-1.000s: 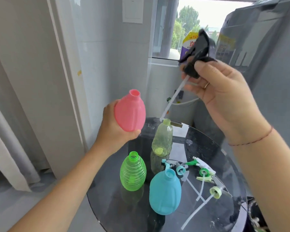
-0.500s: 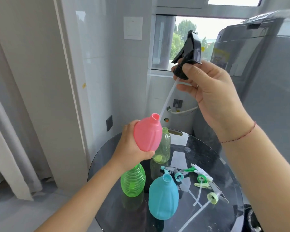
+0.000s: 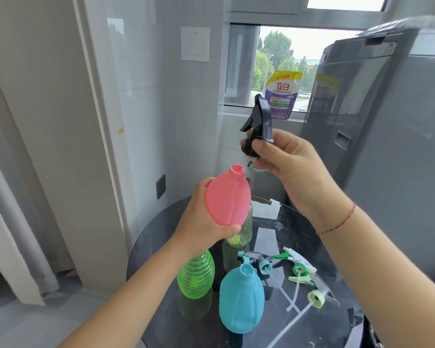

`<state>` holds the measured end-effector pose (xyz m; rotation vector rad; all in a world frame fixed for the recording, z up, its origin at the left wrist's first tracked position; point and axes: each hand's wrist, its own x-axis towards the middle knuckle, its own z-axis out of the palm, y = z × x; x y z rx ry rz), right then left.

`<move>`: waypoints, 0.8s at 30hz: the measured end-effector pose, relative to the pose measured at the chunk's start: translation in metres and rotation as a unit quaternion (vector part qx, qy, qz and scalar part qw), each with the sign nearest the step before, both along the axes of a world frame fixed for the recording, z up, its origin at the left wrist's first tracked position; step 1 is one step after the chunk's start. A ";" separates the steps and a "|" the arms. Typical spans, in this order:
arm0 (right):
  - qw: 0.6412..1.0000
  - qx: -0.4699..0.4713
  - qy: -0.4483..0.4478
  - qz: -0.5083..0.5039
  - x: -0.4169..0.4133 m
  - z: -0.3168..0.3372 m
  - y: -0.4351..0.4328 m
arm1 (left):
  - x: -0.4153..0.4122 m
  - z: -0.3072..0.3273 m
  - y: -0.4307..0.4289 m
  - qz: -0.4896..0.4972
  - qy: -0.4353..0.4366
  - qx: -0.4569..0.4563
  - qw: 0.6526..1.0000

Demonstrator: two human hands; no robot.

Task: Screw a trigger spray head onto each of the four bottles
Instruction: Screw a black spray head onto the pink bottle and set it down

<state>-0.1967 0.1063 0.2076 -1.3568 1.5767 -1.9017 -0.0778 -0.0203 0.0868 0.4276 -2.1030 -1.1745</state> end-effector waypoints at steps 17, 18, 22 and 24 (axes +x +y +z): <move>0.961 0.086 -0.068 0.255 -0.014 -0.024 0.008 | 0.020 0.012 -0.012 -0.497 -0.110 0.262 0.820; 0.955 0.096 -0.074 0.272 -0.015 -0.027 0.008 | 0.019 0.011 -0.013 -0.509 -0.117 0.265 0.811; 0.937 0.106 -0.096 0.320 -0.019 -0.038 0.006 | 0.018 0.008 -0.014 -0.547 -0.113 0.274 0.783; 0.944 0.098 -0.097 0.299 -0.020 -0.038 0.005 | 0.017 0.006 -0.011 -0.523 -0.102 0.287 0.796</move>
